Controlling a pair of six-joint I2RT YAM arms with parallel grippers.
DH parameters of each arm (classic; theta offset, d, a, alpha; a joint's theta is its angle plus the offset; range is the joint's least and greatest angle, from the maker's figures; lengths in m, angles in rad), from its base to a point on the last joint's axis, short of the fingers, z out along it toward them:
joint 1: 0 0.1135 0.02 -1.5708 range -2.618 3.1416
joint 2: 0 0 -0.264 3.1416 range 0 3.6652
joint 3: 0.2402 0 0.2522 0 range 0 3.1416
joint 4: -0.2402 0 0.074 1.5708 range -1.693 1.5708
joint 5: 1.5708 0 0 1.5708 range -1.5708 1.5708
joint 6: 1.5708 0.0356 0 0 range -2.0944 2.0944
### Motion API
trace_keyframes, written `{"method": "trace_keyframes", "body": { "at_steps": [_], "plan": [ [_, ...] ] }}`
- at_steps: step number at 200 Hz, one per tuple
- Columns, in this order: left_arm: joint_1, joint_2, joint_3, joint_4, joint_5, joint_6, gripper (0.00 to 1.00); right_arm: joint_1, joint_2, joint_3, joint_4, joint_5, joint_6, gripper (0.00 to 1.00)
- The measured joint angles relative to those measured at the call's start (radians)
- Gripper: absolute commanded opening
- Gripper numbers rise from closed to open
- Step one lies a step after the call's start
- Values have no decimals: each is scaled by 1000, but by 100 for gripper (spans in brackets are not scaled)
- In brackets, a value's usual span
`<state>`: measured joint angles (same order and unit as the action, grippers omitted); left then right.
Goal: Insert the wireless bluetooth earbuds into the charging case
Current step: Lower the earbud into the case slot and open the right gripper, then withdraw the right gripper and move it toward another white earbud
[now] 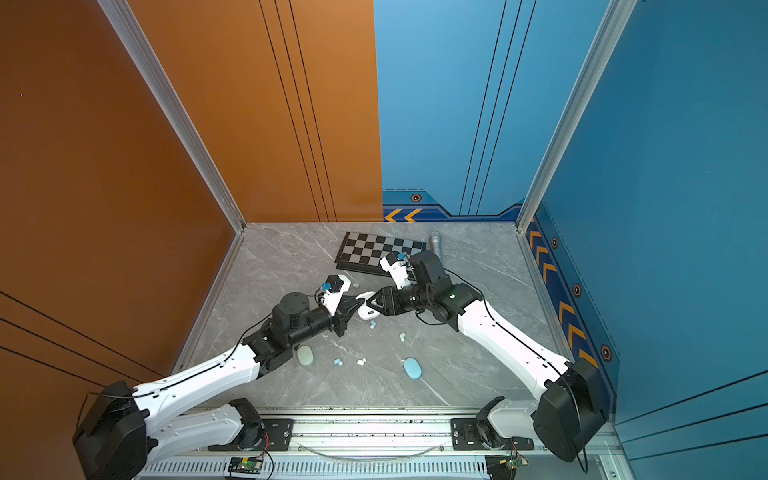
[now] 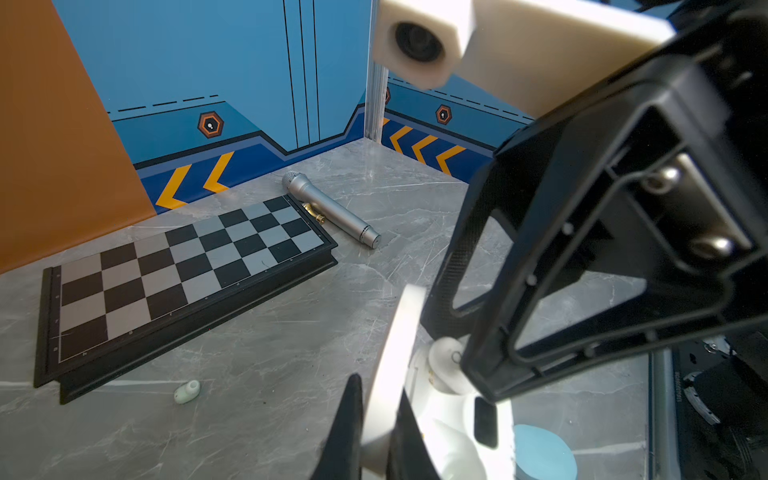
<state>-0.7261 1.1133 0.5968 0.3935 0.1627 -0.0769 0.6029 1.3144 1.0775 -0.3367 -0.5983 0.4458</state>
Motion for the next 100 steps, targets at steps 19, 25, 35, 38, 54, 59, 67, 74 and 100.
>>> {"method": "trace_keyframes", "body": {
  "at_steps": [19, 25, 35, 38, 54, 59, 67, 74, 100],
  "plan": [
    [-1, 0, 8, 10, 15, 0, 0, -1, -2, 6, -5, 32, 0, 44],
    [-1, 0, 11, 12, 17, 0, 0, -1, -2, 9, -7, 39, 0, 44],
    [-1, 0, 13, 14, 19, 0, 0, -1, -3, 15, -10, 47, 0, 44],
    [-1, 0, 13, 15, 20, 0, 0, -1, -3, 16, -10, 48, 0, 45],
    [-1, 0, 15, 16, 22, 0, 0, -1, -6, 19, -11, 54, 0, 44],
    [-1, 0, 15, 17, 22, 0, 0, -1, -8, 19, -11, 54, 0, 44],
    [-1, 0, 15, 17, 21, 0, 0, -1, -12, 19, -11, 54, 0, 44],
    [-1, 0, 15, 18, 21, 0, 0, -1, -18, 21, -12, 54, 0, 44],
    [0, -11, 11, 18, -20, 0, 0, -1, -70, 35, -14, 76, -4, 41]
  ]
}}
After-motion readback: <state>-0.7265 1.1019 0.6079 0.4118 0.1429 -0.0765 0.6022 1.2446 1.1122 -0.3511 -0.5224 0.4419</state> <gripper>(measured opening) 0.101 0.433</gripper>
